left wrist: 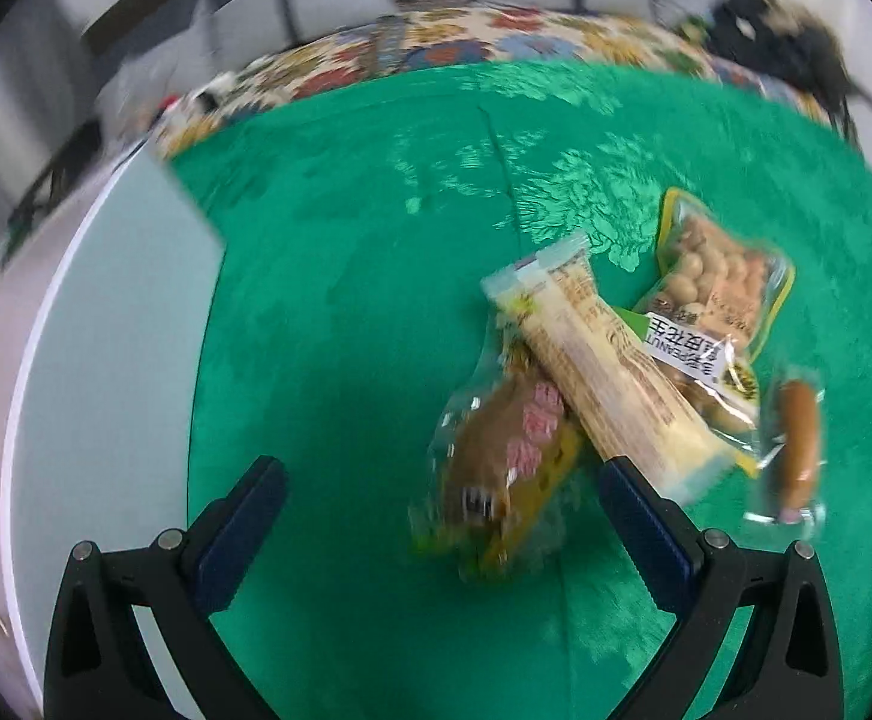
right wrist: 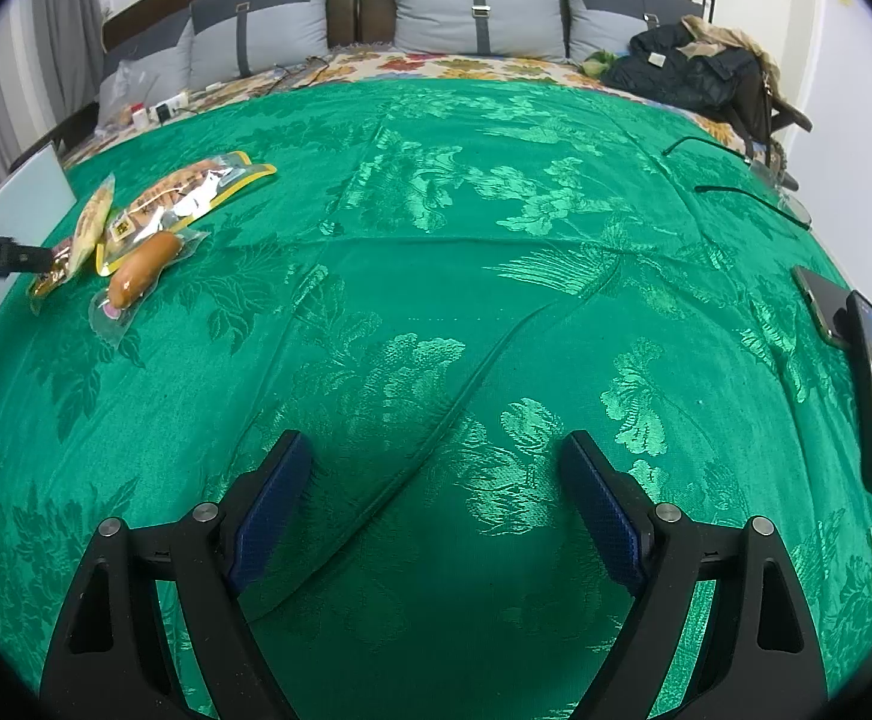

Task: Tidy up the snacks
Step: 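Grasp the green-labelled braised meat pack with the left gripper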

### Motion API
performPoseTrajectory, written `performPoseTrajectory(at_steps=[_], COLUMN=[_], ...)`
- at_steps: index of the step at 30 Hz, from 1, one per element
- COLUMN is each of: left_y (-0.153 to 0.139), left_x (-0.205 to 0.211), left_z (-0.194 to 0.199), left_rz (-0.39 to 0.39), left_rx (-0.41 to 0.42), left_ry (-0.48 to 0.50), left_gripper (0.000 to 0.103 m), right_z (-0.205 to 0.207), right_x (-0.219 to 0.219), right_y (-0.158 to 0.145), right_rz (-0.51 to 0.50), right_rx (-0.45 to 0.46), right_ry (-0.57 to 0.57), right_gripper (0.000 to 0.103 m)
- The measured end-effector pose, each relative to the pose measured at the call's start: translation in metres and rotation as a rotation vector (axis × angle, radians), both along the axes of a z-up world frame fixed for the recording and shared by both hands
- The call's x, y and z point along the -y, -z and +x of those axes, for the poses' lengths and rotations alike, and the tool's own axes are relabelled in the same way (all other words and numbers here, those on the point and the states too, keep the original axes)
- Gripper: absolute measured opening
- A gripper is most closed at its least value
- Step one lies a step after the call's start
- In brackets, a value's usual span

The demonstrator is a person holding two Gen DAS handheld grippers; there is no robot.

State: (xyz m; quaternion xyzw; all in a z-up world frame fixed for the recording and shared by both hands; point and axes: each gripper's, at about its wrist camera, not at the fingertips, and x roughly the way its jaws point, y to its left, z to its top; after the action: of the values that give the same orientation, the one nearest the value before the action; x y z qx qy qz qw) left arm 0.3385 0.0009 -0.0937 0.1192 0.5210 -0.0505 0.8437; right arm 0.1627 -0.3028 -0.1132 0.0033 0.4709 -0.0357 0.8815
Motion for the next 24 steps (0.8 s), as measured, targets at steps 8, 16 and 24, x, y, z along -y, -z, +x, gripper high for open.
performPoseTrajectory(at_steps=[8,16,24], left_y=[0.001,-0.001,0.008], left_x=[-0.009,-0.039,-0.033], left_z=[-0.018,-0.131,-0.157], left_rz=[-0.153,-0.259,-0.132], left_rx=[0.001,-0.039,0.072], left_ry=[0.025,-0.082,-0.078], left_gripper=[0.037,0.035,0.088], right_z=[0.000,0.000,0.001], right_x=[0.000,0.000,0.000], right_y=[0.000,0.000,0.000], right_rz=[-0.001,0.000,0.000], right_rx=[0.000,0.000,0.000], right_ry=[0.000,0.000,0.001], right_gripper=[0.088,0.088,0.088])
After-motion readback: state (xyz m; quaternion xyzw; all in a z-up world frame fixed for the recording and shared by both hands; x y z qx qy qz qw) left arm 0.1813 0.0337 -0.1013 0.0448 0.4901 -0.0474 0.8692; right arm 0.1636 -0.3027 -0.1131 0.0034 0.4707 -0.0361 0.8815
